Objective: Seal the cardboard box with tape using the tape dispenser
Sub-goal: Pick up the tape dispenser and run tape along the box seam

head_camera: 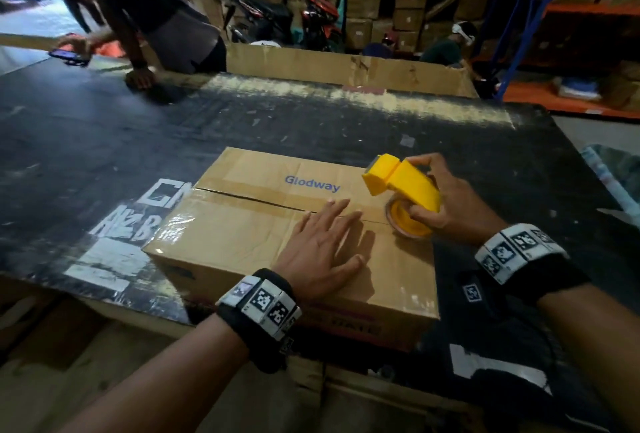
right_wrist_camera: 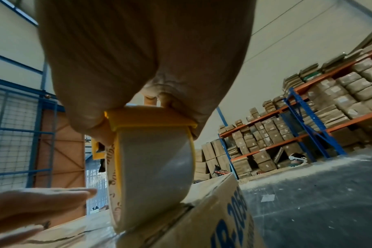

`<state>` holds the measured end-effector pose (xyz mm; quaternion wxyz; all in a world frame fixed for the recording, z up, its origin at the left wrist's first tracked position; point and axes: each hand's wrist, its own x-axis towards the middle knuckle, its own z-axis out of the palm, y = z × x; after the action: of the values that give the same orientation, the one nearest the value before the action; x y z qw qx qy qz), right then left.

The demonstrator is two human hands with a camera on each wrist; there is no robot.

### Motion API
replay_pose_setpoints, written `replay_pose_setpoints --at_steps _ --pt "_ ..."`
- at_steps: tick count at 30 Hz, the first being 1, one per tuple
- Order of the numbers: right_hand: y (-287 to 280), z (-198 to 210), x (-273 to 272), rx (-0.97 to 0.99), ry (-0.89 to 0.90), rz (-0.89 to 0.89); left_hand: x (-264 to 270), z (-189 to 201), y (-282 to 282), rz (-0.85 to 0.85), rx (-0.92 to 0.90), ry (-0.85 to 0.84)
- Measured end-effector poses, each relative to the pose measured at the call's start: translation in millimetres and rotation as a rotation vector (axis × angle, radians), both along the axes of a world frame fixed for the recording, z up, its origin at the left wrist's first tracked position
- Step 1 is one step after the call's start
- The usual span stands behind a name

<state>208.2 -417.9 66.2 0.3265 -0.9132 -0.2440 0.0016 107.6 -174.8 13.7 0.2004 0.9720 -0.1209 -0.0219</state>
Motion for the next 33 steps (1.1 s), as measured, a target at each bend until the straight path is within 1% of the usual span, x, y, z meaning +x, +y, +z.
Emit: replay_pose_setpoints --at_steps 3,6,9,12,15,18,20,22,24,27,28,30,33 --pt "0 0 4 -0.038 0.042 -0.013 -7 18 69 0.127 0.047 -0.035" --pt "0 -3 8 -0.083 0.052 -0.013 -8 21 143 0.217 0.154 -0.028" --pt "5 2 10 -0.108 0.048 0.013 -7 13 184 0.18 0.27 0.067" --pt "23 21 12 -0.152 0.072 0.09 -3 14 199 0.094 0.299 0.074" --pt "71 41 14 -0.168 0.066 0.139 6 23 211 0.018 0.312 0.059" --pt "141 53 18 -0.058 0.001 0.223 13 27 227 -0.054 0.279 0.098" --pt "192 53 20 0.007 -0.015 0.269 15 27 238 -0.099 0.243 0.116" --pt "237 46 20 0.028 -0.018 0.301 15 25 247 -0.126 0.183 0.115" --pt "269 34 21 0.005 -0.025 0.323 16 20 256 -0.138 0.103 0.1" --pt "290 17 24 -0.034 -0.005 0.334 17 15 273 -0.172 -0.05 0.108" --pt "292 13 26 -0.045 0.004 0.327 18 14 279 -0.181 -0.138 0.128" --pt "291 8 27 -0.07 0.02 0.305 21 13 292 -0.129 -0.416 0.134" --pt "291 7 25 -0.099 0.035 0.311 33 17 309 0.143 -0.843 0.056"
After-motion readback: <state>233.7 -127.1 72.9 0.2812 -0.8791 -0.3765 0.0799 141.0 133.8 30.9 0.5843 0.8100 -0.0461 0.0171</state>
